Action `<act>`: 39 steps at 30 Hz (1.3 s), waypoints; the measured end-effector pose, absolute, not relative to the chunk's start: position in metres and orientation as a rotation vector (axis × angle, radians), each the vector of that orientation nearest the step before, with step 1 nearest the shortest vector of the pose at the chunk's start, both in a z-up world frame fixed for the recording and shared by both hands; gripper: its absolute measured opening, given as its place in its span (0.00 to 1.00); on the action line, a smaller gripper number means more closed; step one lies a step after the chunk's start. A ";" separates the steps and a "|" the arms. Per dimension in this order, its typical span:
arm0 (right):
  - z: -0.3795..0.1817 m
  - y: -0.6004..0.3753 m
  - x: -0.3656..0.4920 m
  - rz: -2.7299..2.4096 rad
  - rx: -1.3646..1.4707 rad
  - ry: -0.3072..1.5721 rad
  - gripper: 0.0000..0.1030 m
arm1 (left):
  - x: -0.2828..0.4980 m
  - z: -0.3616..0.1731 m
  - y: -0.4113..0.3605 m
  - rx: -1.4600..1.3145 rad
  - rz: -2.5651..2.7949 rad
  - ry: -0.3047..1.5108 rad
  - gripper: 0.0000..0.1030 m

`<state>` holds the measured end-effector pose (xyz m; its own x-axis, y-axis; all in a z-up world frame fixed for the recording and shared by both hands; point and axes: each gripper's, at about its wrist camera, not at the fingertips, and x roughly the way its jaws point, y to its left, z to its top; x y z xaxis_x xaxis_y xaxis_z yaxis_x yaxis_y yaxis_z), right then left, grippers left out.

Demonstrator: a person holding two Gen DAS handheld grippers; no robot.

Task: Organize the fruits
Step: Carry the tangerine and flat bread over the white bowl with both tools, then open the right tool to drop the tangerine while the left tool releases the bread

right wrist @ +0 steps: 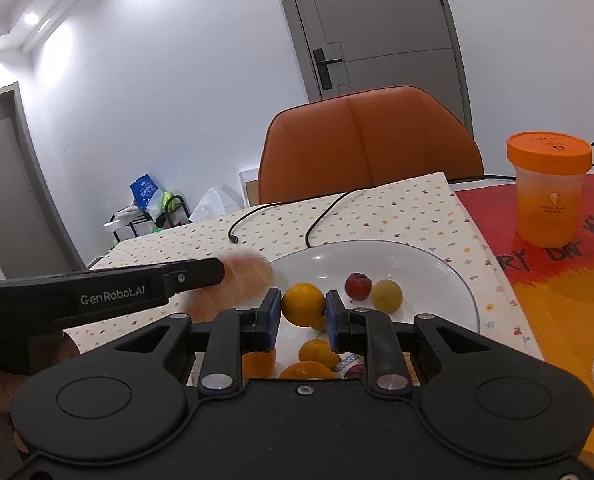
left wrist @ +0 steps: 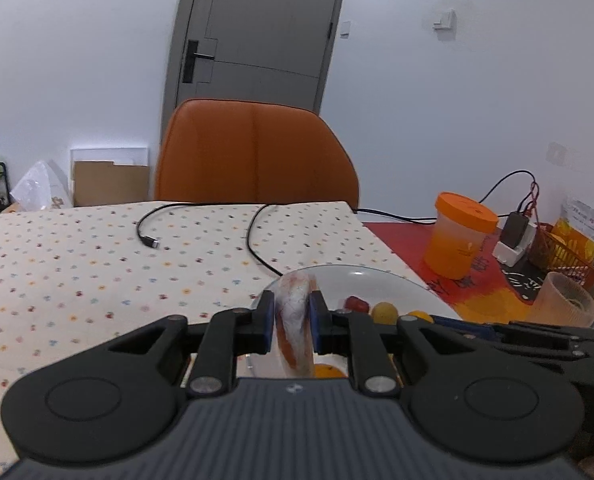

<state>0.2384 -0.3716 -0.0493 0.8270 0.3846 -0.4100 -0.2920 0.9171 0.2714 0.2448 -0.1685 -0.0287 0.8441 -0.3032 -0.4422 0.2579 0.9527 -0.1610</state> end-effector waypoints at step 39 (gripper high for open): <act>-0.042 -0.364 0.247 0.308 0.200 0.494 0.53 | 0.221 -0.019 -0.104 -0.142 -0.085 0.493 0.90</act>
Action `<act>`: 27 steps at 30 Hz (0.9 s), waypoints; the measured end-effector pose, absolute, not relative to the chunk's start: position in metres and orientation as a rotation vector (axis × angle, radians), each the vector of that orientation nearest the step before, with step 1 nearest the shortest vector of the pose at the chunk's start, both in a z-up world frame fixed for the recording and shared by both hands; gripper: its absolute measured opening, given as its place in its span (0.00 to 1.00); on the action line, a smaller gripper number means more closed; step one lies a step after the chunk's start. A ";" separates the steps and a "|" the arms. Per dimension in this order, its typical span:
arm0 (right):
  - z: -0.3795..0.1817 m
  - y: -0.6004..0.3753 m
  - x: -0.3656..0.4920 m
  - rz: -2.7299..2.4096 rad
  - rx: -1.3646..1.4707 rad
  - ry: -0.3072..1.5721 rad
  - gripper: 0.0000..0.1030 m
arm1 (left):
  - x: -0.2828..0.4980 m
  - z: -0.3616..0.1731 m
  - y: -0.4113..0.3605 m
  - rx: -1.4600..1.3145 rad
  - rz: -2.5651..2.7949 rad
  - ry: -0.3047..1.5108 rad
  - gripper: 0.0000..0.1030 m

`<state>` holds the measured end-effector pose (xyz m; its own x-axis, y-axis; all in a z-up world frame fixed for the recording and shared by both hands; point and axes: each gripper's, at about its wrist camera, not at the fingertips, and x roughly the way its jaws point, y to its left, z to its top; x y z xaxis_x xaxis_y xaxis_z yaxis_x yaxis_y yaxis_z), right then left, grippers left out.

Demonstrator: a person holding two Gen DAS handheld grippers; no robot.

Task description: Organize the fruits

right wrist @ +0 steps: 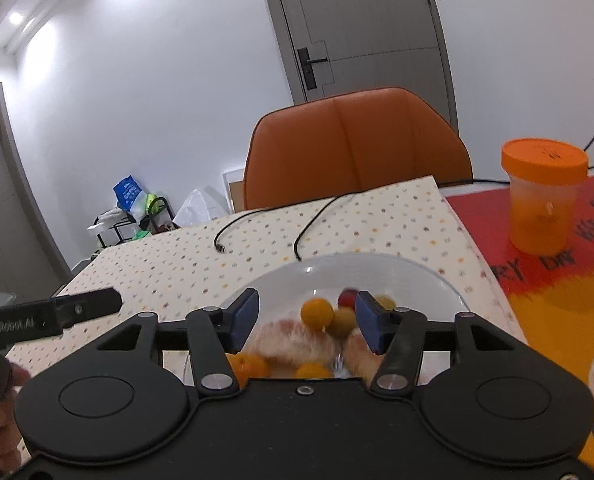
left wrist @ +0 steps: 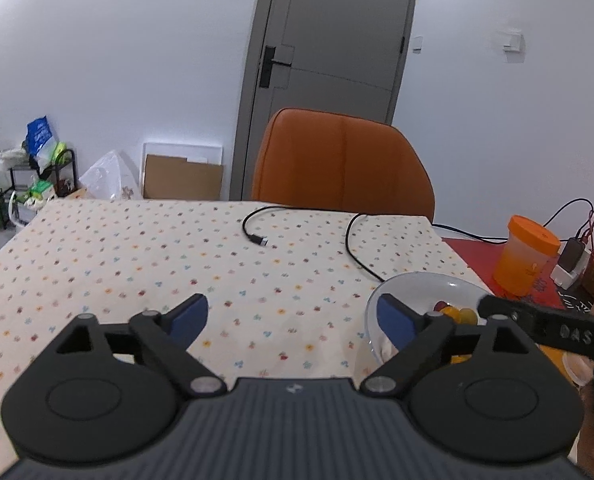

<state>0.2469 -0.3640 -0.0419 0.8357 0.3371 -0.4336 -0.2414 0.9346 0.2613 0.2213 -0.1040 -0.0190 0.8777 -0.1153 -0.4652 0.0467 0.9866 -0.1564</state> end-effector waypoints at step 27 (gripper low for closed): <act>-0.018 -0.342 0.170 0.358 0.163 0.491 0.67 | 0.150 0.003 -0.071 -0.103 -0.075 0.518 1.00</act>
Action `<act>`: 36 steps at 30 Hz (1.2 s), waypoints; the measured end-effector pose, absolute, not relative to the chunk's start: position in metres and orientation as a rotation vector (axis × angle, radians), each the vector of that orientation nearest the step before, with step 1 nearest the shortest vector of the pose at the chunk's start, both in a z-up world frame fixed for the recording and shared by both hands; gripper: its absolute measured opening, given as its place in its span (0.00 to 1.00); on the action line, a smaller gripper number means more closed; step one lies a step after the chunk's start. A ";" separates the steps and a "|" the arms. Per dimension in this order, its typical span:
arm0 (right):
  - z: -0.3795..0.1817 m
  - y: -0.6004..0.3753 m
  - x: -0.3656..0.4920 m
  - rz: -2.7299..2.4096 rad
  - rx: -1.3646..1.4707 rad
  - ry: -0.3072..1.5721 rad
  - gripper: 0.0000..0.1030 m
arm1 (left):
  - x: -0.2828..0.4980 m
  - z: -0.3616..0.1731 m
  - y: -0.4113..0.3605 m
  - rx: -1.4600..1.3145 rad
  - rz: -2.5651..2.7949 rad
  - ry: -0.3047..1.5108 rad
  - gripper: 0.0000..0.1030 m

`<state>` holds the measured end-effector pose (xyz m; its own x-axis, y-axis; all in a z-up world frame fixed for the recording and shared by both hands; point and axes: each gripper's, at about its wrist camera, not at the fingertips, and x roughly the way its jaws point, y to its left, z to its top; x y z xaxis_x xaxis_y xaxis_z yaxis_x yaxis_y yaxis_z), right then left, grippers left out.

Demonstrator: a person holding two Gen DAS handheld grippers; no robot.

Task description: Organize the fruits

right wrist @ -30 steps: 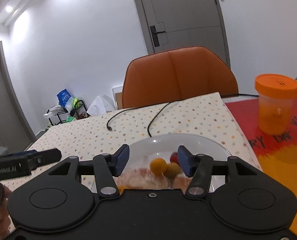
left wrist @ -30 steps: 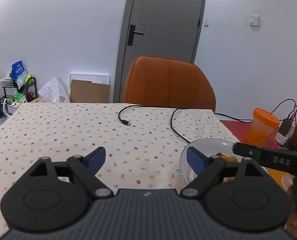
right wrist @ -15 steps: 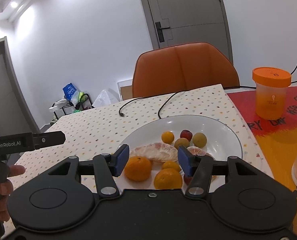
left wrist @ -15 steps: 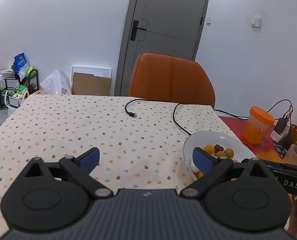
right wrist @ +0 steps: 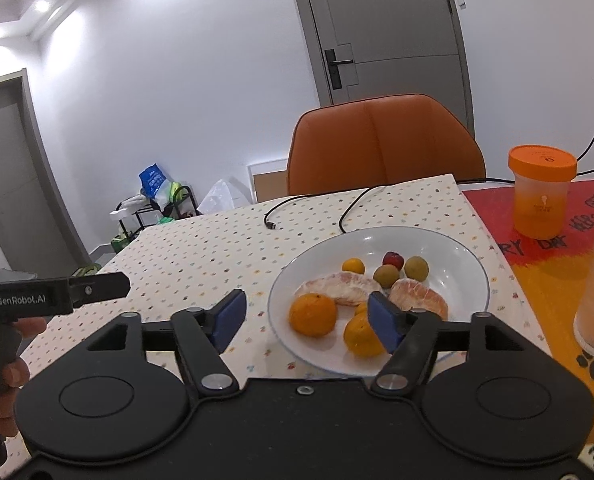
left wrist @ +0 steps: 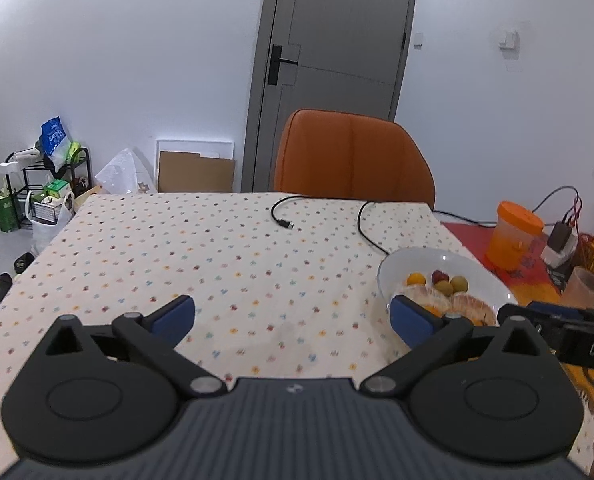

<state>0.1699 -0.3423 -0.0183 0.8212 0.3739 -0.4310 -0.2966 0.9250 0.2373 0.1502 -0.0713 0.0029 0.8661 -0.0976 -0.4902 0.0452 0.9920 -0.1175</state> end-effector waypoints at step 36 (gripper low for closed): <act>0.000 -0.311 0.097 0.333 0.141 0.481 1.00 | 0.053 0.009 -0.032 -0.065 0.000 0.537 1.00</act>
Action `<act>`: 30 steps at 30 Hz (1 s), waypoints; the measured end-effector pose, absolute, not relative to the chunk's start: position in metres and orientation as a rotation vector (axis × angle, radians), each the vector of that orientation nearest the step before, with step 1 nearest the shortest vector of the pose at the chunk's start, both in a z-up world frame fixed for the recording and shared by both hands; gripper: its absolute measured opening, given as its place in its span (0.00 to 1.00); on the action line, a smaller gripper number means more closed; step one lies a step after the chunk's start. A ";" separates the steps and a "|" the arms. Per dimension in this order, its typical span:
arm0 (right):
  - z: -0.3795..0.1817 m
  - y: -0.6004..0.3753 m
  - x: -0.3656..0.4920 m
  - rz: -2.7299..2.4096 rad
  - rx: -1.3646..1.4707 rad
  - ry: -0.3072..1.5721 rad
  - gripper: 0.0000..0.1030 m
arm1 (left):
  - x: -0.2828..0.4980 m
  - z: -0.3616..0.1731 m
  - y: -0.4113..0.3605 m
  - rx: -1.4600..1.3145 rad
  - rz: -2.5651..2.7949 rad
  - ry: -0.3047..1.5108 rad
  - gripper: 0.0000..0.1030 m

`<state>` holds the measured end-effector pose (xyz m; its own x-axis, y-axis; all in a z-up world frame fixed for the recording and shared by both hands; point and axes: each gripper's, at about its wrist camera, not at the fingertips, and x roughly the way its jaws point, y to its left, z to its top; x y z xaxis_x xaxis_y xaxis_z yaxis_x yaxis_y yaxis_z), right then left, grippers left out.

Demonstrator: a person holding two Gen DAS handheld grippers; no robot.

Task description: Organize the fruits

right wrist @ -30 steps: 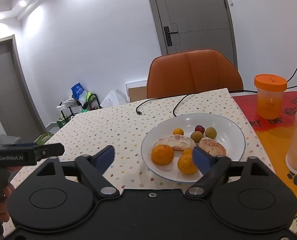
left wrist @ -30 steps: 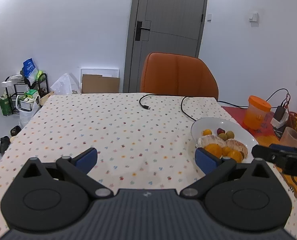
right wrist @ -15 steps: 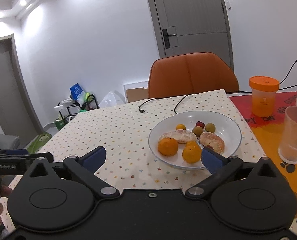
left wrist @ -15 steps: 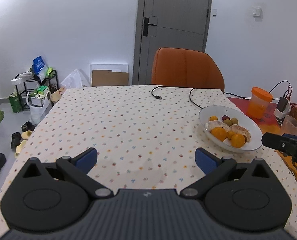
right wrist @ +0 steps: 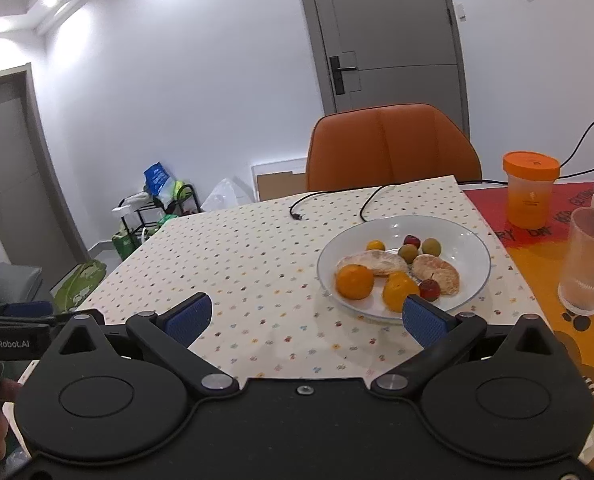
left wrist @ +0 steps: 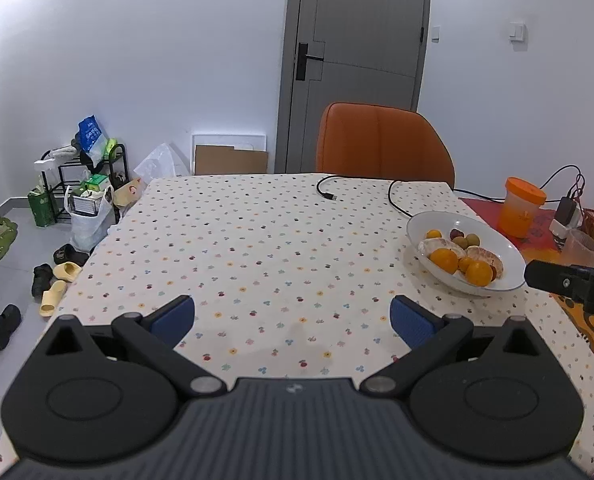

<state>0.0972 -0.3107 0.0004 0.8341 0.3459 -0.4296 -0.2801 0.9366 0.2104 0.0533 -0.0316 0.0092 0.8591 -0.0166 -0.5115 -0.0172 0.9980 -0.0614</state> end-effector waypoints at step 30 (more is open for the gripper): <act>-0.014 -0.285 0.083 0.331 0.094 0.540 1.00 | 0.037 -0.005 -0.015 -0.083 0.044 0.556 1.00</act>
<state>0.0830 -0.2855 -0.0135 0.8061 0.3334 -0.4889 -0.2842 0.9428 0.1743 0.0368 -0.0146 -0.0052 0.8483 0.0196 -0.5292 -0.0645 0.9957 -0.0666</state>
